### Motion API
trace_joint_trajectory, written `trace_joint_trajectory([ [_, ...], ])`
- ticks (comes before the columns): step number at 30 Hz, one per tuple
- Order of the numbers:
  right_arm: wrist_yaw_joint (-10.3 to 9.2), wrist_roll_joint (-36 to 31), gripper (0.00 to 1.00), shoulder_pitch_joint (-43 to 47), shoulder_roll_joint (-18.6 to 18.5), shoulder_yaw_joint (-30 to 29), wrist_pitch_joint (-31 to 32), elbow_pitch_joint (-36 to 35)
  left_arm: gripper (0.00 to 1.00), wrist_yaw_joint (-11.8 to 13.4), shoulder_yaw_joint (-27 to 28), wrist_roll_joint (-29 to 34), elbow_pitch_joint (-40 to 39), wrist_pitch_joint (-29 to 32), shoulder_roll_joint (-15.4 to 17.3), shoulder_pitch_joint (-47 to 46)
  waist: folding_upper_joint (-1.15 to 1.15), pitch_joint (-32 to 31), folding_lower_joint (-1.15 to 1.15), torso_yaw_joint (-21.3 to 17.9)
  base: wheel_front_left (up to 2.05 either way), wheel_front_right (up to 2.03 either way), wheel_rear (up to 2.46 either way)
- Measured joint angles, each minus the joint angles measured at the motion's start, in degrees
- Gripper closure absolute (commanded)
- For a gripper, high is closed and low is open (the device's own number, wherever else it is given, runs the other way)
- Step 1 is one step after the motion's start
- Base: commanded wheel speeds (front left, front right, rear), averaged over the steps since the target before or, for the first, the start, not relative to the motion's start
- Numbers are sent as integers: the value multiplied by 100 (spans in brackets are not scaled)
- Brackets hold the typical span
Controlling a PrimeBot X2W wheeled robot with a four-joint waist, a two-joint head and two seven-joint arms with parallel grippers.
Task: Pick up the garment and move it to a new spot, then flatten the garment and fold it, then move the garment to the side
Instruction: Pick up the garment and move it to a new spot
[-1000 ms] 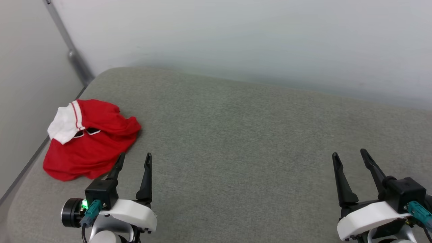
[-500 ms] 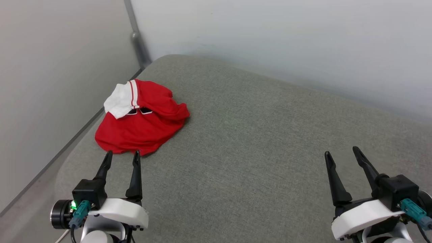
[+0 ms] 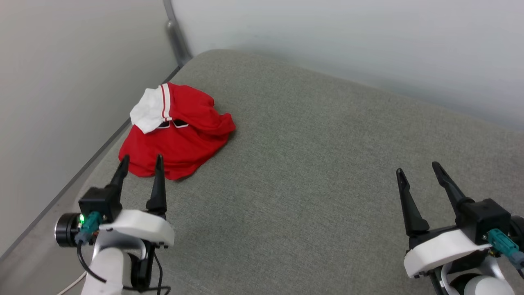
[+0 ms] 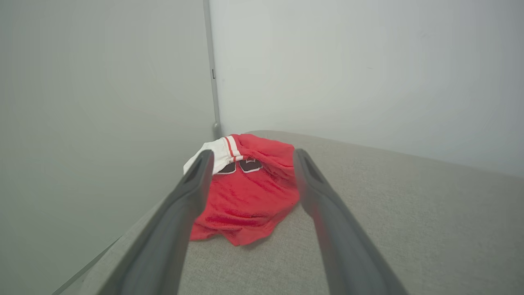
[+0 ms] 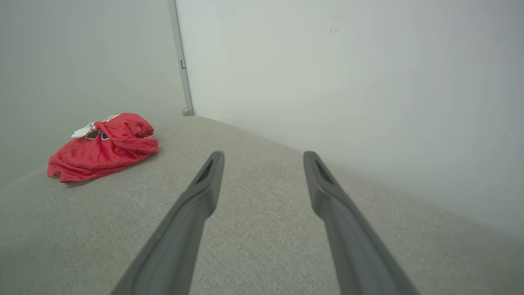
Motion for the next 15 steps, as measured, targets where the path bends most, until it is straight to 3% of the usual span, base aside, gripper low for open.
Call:
trace_joint_trajectory([
  [7, 0, -285, 0, -358, -132, 48, 179, -249, 0, -53, -26, -413, 907, 482, 377, -1516, 0, 516, 0, -166, 0, 0, 0],
  [15, 0, -334, 0, -790, -276, 154, 252, -441, 0, -78, -450, -1434, 2009, 2241, 1210, -2701, 0, 1258, 0, -562, 0, 0, 0],
])
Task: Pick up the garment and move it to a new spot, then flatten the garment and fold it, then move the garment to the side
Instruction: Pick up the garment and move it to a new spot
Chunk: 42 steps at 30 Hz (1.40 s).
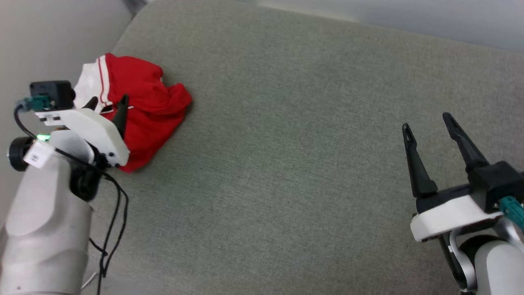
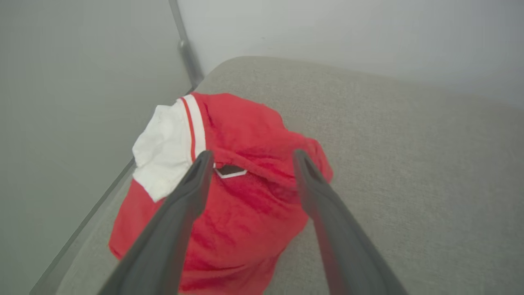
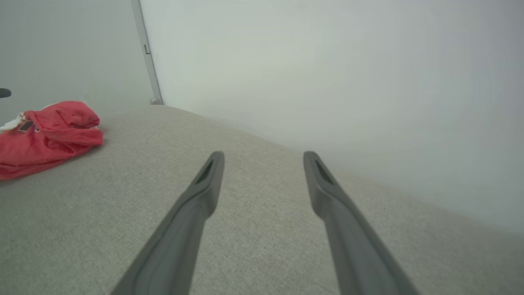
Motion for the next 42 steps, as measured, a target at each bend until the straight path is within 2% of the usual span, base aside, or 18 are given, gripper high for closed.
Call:
trace_joint_trajectory([
  [6, 0, 2, 0, -319, -59, 42, -42, -9, 0, 0, -154, -815, 782, 1174, 680, -425, 0, 631, 0, -326, 0, 0, 0],
  [12, 0, 12, 0, -534, -81, 93, -154, 115, 0, -7, -167, -1328, 1460, 1887, 961, -597, 0, 1106, 1, -619, 0, 0, 0],
  [16, 0, 11, 0, -624, -84, 96, -182, 160, 0, -8, -227, -1455, 1689, 2129, 1076, -723, 0, 1286, 0, -741, 0, 0, 0],
  [17, 0, 11, 0, -645, -85, 92, -182, 169, 13, -10, -233, -1472, 1742, 2130, 1090, -742, 0, 1312, 0, -758, 0, 0, 0],
  [19, 0, 10, 0, -678, -86, 93, -181, 172, 98, -12, -242, -1525, 1839, 2173, 1090, -811, 0, 1334, 0, -772, 0, 0, 0],
  [21, 0, 5, 0, -691, -88, 91, -181, 181, 100, -12, -279, -1527, 1872, 2050, 1077, -837, 0, 1326, 0, -761, 0, 0, 0],
  [25, 0, 8, 0, -700, -90, 60, -212, 269, 100, 64, -318, -1399, 1982, 1416, 1009, -853, 0, 1188, 0, -734, 0, 0, 0],
  [32, 0, 108, 0, -486, 23, -90, -364, 382, 100, 347, -338, -1098, 1938, -144, 995, -969, 0, 676, 0, -646, 0, 0, 0],
  [39, 0, 198, 0, -119, 178, -218, -437, 463, 100, 342, -420, -899, 1775, -1501, 915, -973, 0, -30, -1, -577, 0, 0, 0],
  [42, 0, 212, 0, 54, 221, -283, -467, 460, 100, 347, -450, -818, 1657, -1886, 900, -955, 0, -335, -1, -585, 0, 0, 0],
])
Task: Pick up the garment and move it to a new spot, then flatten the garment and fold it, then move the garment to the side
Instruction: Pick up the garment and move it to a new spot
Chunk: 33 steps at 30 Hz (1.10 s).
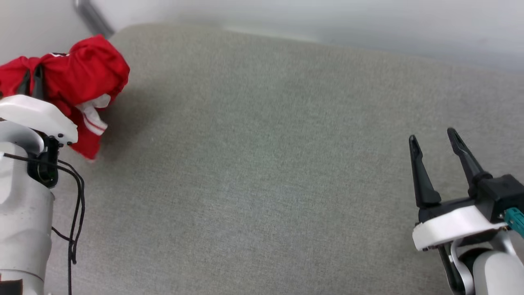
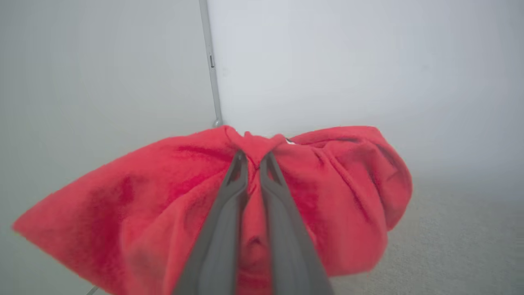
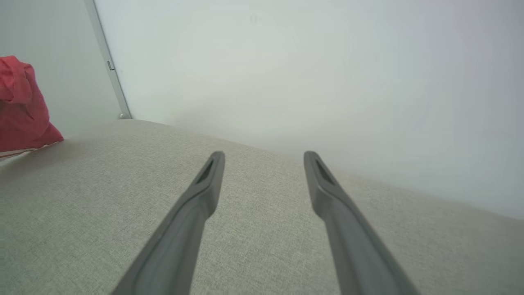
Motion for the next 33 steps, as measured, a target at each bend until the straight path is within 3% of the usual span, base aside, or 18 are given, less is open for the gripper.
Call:
trace_joint_trajectory([
  [9, 0, 227, 0, 476, 41, -119, 5, -5, 100, 186, -59, 200, -902, -330, -264, 468, 0, -739, -1, -235, 0, 0, 0],
  [19, 0, 410, 0, 726, 46, -91, 43, -41, 100, 342, -256, 338, -2550, -339, -804, 1562, 0, -1149, -1, -1020, 0, 0, 0],
  [27, 0, 482, 0, 804, 47, -116, 77, -118, 100, 235, -1003, 355, -3609, -78, -1447, 2308, 0, -1186, -1, -1712, 0, 0, 0],
  [33, 0, 502, 0, 769, 48, -162, 7, -203, 100, 41, -1834, 410, -4068, 222, -1881, 2694, 0, -825, 0, -1995, 0, 0, 0],
])
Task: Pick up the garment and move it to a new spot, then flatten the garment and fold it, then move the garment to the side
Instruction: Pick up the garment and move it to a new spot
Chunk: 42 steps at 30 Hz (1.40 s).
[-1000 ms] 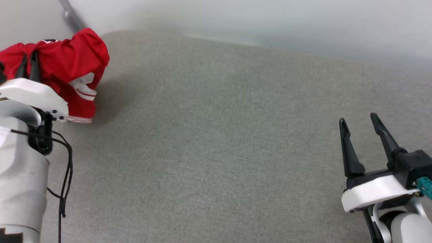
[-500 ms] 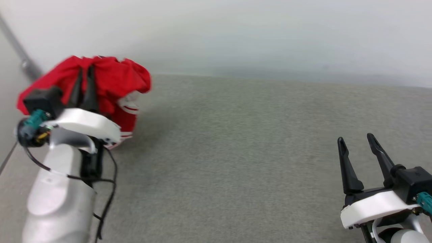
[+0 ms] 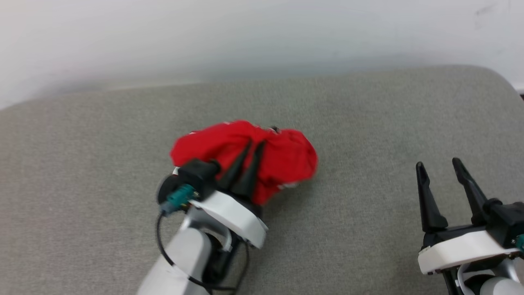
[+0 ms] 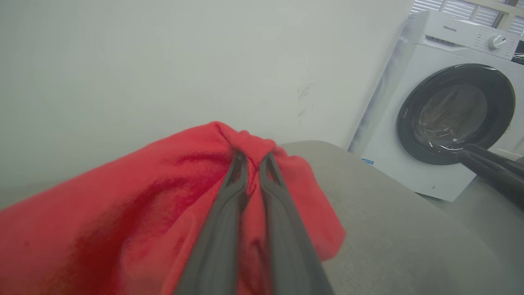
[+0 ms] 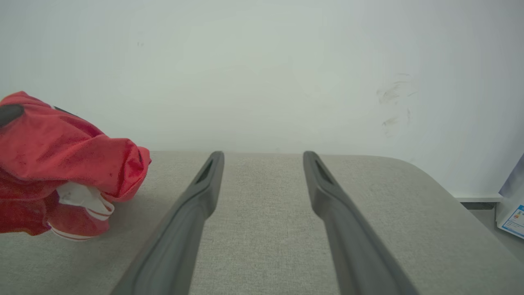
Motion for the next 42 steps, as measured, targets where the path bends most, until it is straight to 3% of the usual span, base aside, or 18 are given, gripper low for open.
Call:
trace_joint_trajectory([
  [5, 0, 49, 0, -178, -1, -33, -71, -21, 100, -94, -628, -12, -82, 119, -186, 296, 0, 431, 0, -123, 0, 0, 0],
  [14, 0, 42, 0, -472, -1, -9, -183, 91, 100, -248, -1394, 66, 346, 388, -229, 421, 0, 1018, 1, -167, 0, 0, 0],
  [15, 0, 38, 0, -492, -1, -10, -187, 122, 64, -261, -1491, 68, 385, 412, -234, 423, 0, 1023, 1, -150, 0, 0, 0],
  [16, 0, 38, 0, -523, 0, -10, -196, 144, 17, -287, -1577, 71, 426, 411, -232, 423, 0, 1006, 1, -137, 0, 0, 0],
  [17, 0, 37, 0, -533, 0, -5, -201, 155, 0, -303, -1670, 73, 434, 405, -231, 423, 0, 975, 1, -127, 0, 0, 0],
  [27, 0, 20, 0, -251, -1, -24, -91, 276, 0, -250, -1734, 149, -111, -312, -201, 421, 0, 290, 1, -3, 0, 0, 0],
  [33, 0, 41, 0, 7, 0, -12, 43, 220, 0, 174, -1234, 171, -299, -475, -37, 513, 0, -135, 1, 94, 0, 0, 0],
  [42, 0, 91, 0, 337, 0, 32, 196, 99, 0, 829, -10, 165, -358, -560, 378, 1050, 0, -511, 0, 183, 0, 0, 0],
])
